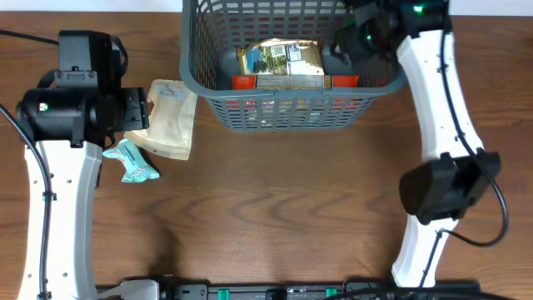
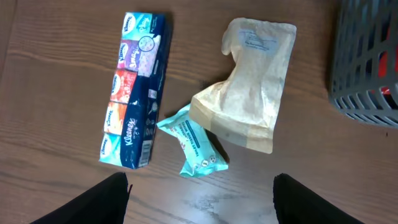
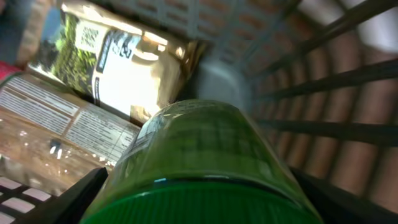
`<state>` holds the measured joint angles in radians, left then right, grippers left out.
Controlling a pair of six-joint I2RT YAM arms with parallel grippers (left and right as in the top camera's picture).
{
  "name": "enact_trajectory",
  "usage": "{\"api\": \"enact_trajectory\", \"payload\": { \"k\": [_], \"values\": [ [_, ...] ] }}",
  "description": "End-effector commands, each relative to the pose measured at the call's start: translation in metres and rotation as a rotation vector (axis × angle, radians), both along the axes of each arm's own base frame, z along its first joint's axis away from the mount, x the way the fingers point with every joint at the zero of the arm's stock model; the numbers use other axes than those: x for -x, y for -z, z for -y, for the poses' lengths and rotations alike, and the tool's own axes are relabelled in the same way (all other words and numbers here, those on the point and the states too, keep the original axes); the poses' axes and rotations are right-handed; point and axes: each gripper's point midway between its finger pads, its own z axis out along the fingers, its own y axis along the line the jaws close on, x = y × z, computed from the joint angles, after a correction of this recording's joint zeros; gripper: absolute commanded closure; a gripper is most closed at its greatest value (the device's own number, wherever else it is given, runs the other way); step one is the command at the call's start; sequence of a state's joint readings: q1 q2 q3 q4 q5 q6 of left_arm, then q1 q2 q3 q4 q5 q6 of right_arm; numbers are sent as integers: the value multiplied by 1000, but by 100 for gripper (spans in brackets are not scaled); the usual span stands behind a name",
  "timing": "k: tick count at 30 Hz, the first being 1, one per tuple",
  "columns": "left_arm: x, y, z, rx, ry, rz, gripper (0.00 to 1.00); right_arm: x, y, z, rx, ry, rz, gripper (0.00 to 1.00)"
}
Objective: Pack container
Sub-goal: 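Lift the jar into the basket and release it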
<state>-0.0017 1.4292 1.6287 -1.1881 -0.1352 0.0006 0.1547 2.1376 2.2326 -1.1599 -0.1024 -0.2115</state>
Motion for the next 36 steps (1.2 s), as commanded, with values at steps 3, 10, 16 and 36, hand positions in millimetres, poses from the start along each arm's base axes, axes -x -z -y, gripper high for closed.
{"api": "enact_trajectory", "payload": {
  "k": [3,10,16,36],
  "values": [
    [0,-2,-2,-8,-5,-1,27,-8,33,-10,-52,21,-78,99],
    [0,-2,-2,-8,-4,-1,26,-9,64,-11,-45,29,-146,99],
    [0,-2,-2,-8,-5,-1,27,-10,63,-12,-48,26,-139,18],
    [1,-61,-1,-13,11,149,1,45,-255,47,-74,219,579,1]
  ]
}}
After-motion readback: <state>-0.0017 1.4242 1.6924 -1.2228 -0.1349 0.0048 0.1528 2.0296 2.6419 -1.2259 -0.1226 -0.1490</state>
